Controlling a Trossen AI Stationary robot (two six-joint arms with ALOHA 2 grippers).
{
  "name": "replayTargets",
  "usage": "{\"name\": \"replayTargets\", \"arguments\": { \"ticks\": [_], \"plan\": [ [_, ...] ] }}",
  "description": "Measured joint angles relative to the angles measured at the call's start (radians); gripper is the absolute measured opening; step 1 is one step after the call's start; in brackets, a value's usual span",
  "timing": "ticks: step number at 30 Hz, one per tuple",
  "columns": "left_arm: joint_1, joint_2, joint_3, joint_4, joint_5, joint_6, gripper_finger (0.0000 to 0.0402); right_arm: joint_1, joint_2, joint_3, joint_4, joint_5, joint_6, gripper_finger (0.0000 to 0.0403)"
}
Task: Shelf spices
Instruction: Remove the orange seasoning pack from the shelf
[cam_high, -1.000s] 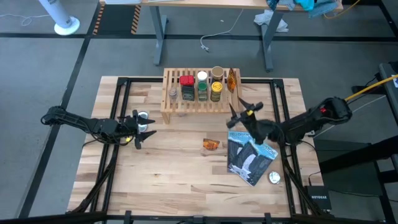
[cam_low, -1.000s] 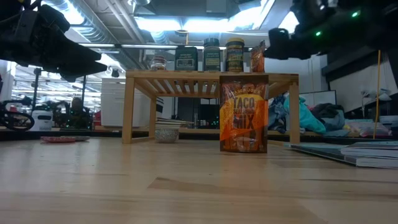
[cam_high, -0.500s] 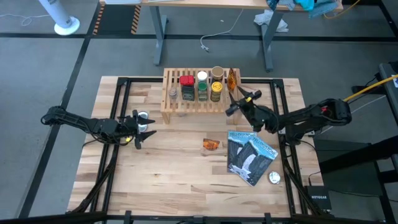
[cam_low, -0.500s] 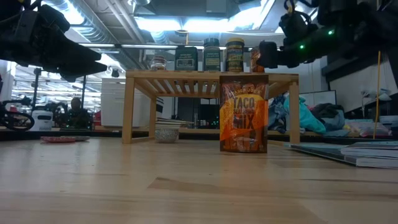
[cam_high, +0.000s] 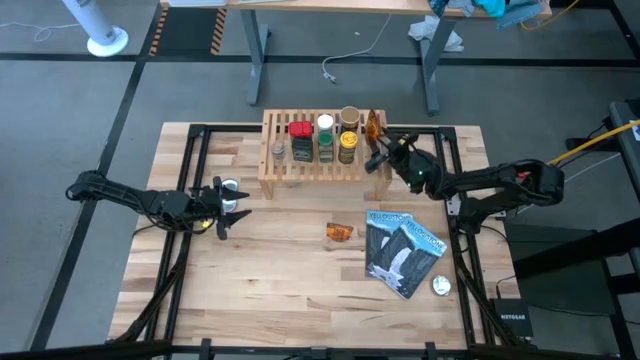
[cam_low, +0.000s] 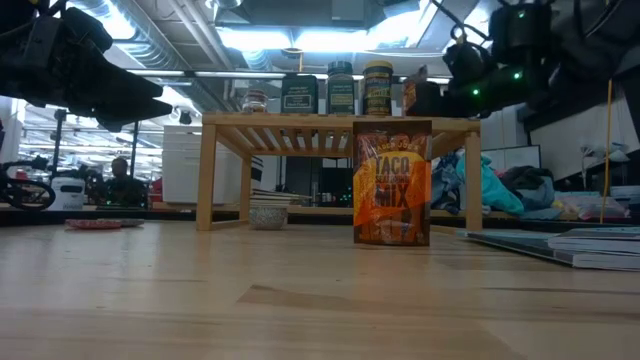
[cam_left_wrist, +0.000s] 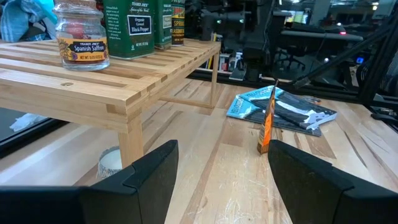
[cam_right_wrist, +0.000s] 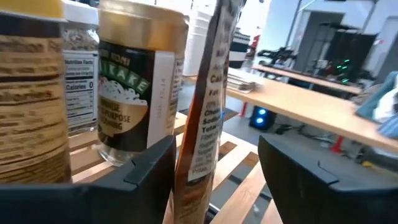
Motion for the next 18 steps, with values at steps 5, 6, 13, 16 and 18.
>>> {"name": "replayTargets", "arguments": {
  "ticks": [5,6,13,16,18],
  "plan": [
    [0.0,0.0,0.0,0.0,0.0,0.0,0.0241,-0.06,0.0,0.0,-0.005,-0.075,0.018,0.0212],
    [0.0,0.0,0.0,0.0,0.0,0.0,0.0241,-0.068,0.0,0.0,-0.004,-0.086,0.018,0.0204],
    [0.0,0.0,0.0,0.0,0.0,0.0,0.0241,-0.077,0.0,0.0,-0.005,-0.104,0.018,0.0129],
    [0.0,0.0,0.0,0.0,0.0,0.0,0.0241,-0.076,0.0,0.0,-0.005,-0.11,0.018,0.0086],
    [0.0,0.0,0.0,0.0,0.0,0.0,0.0241,-0.076,0.0,0.0,-0.002,-0.109,0.018,0.0059]
  ]
}}
